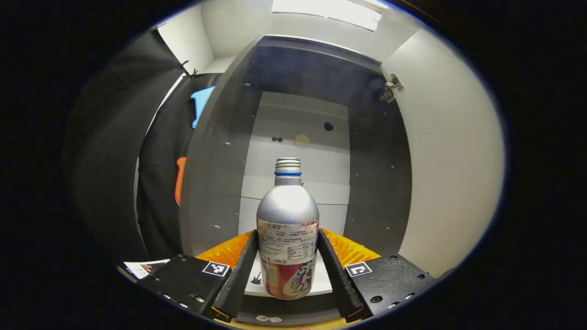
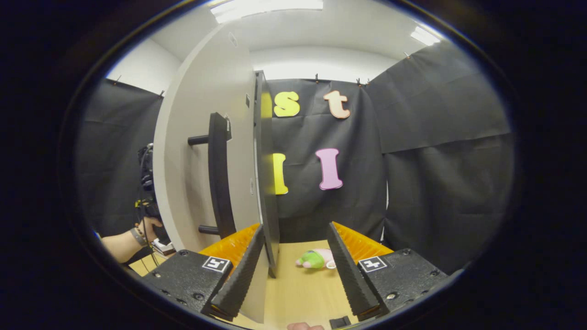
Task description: Open the cabinet door with the right hand, grasp the bottle in the cabinet with the left hand and place it on the coaster, then close the cabinet door with the right hand.
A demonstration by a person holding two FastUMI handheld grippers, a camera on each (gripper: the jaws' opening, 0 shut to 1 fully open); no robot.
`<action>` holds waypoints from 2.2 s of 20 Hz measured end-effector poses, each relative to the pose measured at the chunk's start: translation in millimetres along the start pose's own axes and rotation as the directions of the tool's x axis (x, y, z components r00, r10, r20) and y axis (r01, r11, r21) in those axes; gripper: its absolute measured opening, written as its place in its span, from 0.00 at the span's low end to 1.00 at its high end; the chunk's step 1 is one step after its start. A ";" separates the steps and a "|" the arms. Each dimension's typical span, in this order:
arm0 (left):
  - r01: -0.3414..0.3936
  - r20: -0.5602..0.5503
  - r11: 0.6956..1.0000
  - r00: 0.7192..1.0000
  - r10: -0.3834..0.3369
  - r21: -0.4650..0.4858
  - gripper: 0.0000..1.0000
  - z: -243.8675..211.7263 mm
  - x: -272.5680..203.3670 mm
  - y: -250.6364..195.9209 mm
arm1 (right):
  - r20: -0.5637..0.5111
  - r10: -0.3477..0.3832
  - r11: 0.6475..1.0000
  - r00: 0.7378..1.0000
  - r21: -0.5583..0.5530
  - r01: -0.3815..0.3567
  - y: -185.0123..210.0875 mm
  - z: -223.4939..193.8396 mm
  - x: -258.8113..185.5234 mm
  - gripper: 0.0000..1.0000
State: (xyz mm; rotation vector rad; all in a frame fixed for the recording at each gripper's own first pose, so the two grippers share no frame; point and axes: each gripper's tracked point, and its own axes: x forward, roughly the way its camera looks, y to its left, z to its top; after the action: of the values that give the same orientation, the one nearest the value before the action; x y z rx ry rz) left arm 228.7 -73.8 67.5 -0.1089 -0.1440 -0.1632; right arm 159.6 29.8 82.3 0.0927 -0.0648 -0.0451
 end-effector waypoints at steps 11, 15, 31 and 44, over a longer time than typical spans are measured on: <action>-0.170 -0.083 0.976 0.980 0.183 0.135 0.77 -76.6 -152.3 83.4 | 0.008 0.034 0.999 0.999 0.007 -0.034 8.7 2.2 -16.1 0.88; -0.269 -0.136 0.948 0.947 0.292 0.168 0.76 -141.4 -196.4 114.0 | 0.018 0.042 0.999 0.999 0.034 -0.042 11.5 4.9 -20.1 0.87; -0.449 -0.262 0.874 0.835 0.484 0.185 0.77 -289.6 -253.4 184.2 | 0.023 -0.050 0.999 0.998 0.012 0.050 15.7 18.7 -30.1 0.87; -0.464 -0.257 0.870 0.831 0.493 0.168 0.78 -298.5 -265.7 186.6 | 0.027 -0.096 0.995 0.995 0.011 0.096 15.8 23.2 -32.3 0.87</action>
State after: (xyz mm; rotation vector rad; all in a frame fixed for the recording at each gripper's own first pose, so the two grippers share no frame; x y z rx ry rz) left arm 40.8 114.4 -284.4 -0.0183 0.1753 0.3350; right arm 126.5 45.0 104.8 0.1053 -0.0878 -0.1419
